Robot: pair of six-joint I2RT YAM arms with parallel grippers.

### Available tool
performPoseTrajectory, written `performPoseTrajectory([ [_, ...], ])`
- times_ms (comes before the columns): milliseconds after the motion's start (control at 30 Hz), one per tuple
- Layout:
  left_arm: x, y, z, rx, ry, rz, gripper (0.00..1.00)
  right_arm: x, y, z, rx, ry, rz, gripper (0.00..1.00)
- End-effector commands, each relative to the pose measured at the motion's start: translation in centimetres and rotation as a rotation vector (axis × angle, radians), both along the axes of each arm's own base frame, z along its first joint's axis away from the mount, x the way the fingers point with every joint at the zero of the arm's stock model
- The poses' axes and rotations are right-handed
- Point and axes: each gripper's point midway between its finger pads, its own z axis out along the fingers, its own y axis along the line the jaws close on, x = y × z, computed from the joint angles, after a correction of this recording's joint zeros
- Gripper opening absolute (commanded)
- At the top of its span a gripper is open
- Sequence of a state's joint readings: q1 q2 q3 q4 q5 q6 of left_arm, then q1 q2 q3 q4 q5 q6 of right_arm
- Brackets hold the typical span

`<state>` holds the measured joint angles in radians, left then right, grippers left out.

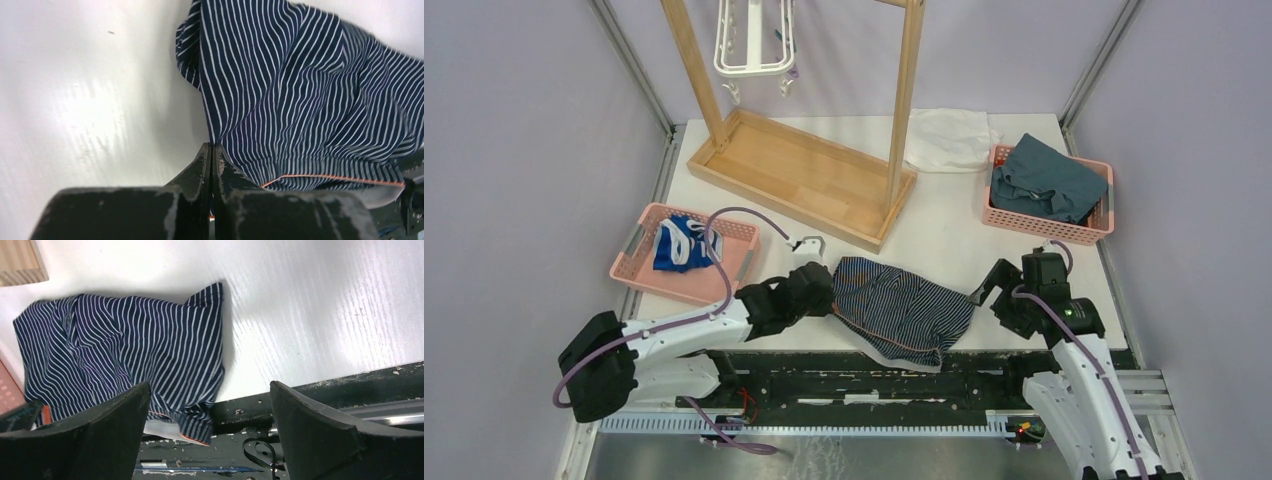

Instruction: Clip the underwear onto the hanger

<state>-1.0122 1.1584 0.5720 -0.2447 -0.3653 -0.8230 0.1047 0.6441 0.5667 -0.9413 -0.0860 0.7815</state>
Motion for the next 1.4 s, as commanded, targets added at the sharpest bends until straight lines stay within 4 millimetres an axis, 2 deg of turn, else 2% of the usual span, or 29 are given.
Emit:
performPoseTrajectory([
  [0, 2.3, 3.0, 1.9, 0.035, -0.064, 0.086, 0.03, -0.4, 0.3, 0.4, -0.008, -0.025, 0.011, 0.97],
  [233, 3.4, 5.1, 2.4, 0.012, -0.067, 0.120, 0.03, -0.4, 3.3, -0.6, 0.027, -0.026, 0.079, 0.95],
  [467, 3.3, 5.3, 1.8, 0.023, -0.054, 0.118, 0.03, -0.2, 7.5, 0.3, 0.002, -0.079, 0.166, 0.94],
  [633, 3.4, 5.6, 1.6, 0.029, -0.055, 0.142, 0.03, -1.6, 11.2, 0.6, -0.017, -0.122, 0.258, 0.86],
  [833, 3.5, 6.1, 1.3, 0.061, -0.053, 0.148, 0.03, -3.7, 15.6, 0.0, -0.156, -0.210, 0.366, 0.84],
  [900, 3.5, 6.1, 1.4, 0.061, -0.054, 0.149, 0.03, -4.2, 17.0, -0.5, -0.163, -0.218, 0.374, 0.84],
  [1000, 3.3, 6.3, 1.3, 0.062, -0.054, 0.150, 0.03, -4.9, 19.1, -2.2, -0.116, -0.193, 0.364, 0.80],
  [1133, 3.1, 6.5, 1.3, 0.066, -0.051, 0.149, 0.03, -5.1, 20.0, -3.6, -0.101, -0.162, 0.337, 0.74],
  [1367, 2.9, 6.6, 1.1, 0.064, -0.048, 0.148, 0.03, -5.8, 19.1, -5.7, -0.168, -0.108, 0.351, 0.76],
])
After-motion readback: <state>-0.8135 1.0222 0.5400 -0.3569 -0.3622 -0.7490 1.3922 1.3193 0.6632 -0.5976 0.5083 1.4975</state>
